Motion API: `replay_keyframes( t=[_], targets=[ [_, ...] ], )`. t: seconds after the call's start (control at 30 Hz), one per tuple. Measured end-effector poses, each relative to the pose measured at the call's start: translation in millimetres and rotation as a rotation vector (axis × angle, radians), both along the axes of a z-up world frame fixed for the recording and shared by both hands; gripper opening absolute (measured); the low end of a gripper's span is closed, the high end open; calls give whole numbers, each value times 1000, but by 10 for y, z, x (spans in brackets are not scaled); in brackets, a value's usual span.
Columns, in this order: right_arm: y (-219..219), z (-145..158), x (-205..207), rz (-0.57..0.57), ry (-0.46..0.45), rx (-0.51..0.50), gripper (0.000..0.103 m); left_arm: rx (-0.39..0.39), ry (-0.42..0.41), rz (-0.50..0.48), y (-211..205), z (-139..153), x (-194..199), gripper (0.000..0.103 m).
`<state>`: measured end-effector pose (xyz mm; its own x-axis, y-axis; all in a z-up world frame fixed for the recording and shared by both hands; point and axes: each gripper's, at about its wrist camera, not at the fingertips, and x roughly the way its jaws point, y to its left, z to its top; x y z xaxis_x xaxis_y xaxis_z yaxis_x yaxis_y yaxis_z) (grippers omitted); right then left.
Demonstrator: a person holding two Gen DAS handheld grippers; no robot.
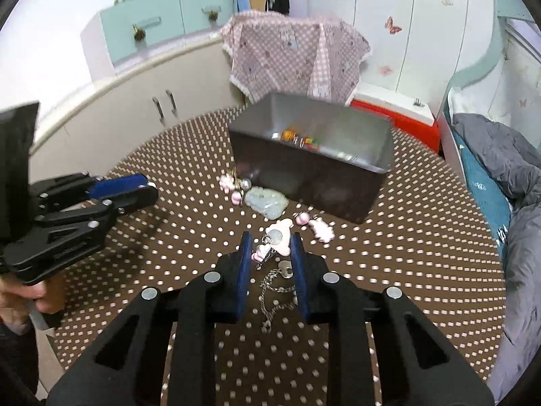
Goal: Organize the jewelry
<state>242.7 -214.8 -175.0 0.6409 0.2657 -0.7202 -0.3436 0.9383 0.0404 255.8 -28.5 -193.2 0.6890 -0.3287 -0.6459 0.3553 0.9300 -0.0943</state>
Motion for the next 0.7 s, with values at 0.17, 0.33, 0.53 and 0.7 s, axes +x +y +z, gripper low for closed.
replay_keyframes(
  t=[0.17, 0.33, 0.53, 0.7],
  targets=[
    [-205, 359, -178, -14, -65, 50, 21, -12, -52, 0, 13, 231, -113, 23],
    [-384, 721, -281, -34, -134, 101, 21, -20, -120, 0, 24, 561, -171, 23],
    [-574, 1155, -298, -52, -213, 137, 21, -17, -194, -7, -62, 954, -144, 23],
    [-610, 1475, -214, -46, -260, 159, 21, -41, -206, -36, -214, 1206, 16, 23]
  ],
)
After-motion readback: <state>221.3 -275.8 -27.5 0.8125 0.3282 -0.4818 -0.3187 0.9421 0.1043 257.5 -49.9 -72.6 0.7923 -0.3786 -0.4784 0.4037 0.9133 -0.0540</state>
